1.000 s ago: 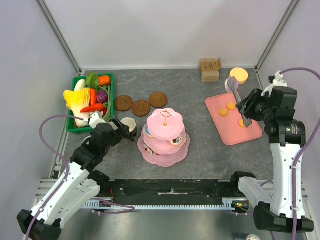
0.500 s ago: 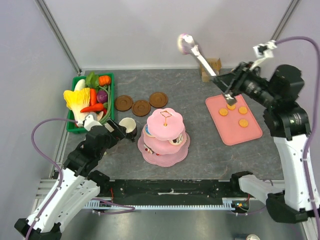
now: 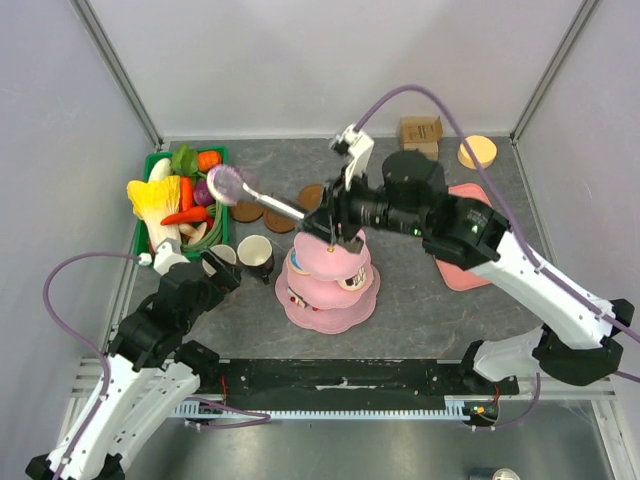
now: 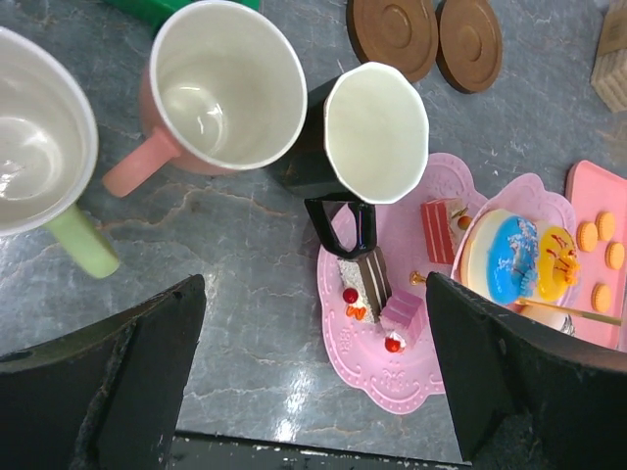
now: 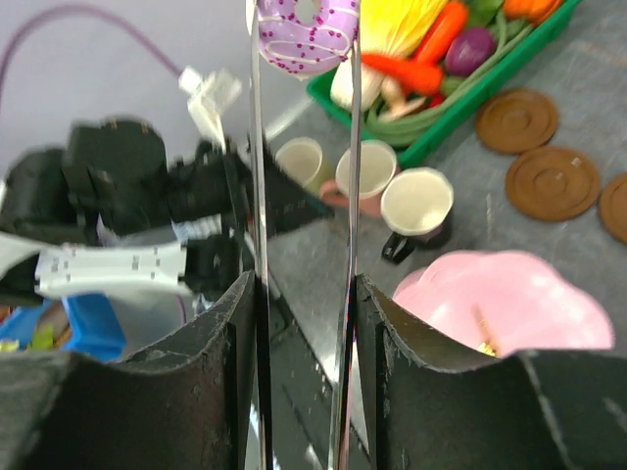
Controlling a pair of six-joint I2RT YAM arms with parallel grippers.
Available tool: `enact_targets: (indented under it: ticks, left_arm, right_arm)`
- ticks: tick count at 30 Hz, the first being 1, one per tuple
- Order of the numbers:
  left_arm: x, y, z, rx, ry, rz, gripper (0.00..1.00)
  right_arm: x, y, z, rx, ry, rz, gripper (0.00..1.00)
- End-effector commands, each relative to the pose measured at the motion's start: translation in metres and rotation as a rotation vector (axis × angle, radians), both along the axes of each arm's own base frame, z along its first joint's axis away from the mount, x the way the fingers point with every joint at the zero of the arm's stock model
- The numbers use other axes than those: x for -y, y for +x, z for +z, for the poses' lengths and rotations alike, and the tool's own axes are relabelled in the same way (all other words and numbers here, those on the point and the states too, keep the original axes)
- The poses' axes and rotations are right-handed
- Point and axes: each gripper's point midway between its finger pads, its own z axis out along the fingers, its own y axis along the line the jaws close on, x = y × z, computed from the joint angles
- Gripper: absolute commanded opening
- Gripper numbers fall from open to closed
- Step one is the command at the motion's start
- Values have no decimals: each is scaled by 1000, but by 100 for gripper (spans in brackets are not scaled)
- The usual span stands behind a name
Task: Serve the afternoon tea
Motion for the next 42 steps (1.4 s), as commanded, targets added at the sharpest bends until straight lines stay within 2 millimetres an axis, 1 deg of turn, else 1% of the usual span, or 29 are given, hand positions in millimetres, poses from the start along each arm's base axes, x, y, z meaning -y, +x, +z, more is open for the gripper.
enact_targets:
  ticks: [1,3,6,10,14,15,18,20,22,28,31,36,42]
  left_arm:
    - [-19,-19,12,-9,-30,94,99]
    - [-32,-33,10,-38,-21,141,99]
    - [-49,-49,19,-31,-18,208,99]
    - [-63,-63,28,-25,-13,249,99]
    - [-61,-65,32,-17,-20,220,99]
    - [-58,-64,34,-5,-25,201,99]
    - [-45,-57,44,58,-37,108,99]
    - [-36,-54,50,92,-61,63,99]
    - [-31,-51,52,107,-71,36,99]
    - [-26,-49,44,83,-73,25,99]
    - [-19,-47,40,78,-92,3,99]
    - [-14,-45,34,64,-99,-12,99]
    - [-13,-46,31,61,-99,-17,99]
  right_arm:
    - [1,-35,-18,35,-43,8,39]
    - [2,-50,-30,26,-72,10,38]
    - [5,-69,-48,9,-112,17,39]
    - [14,-85,-75,1,-187,3,38]
    - [20,-106,-116,-25,-287,44,38]
    - [23,-111,-131,-42,-320,50,38]
    - [33,-122,-154,-77,-363,45,38]
    - [40,-124,-162,-88,-371,29,39]
    - [46,-126,-165,-100,-366,21,39]
    - [60,-124,-180,-120,-383,-22,39]
    - [66,-116,-182,-106,-391,-73,39]
    - [67,-109,-183,-89,-399,-108,39]
    - [67,-103,-195,-78,-455,-140,40]
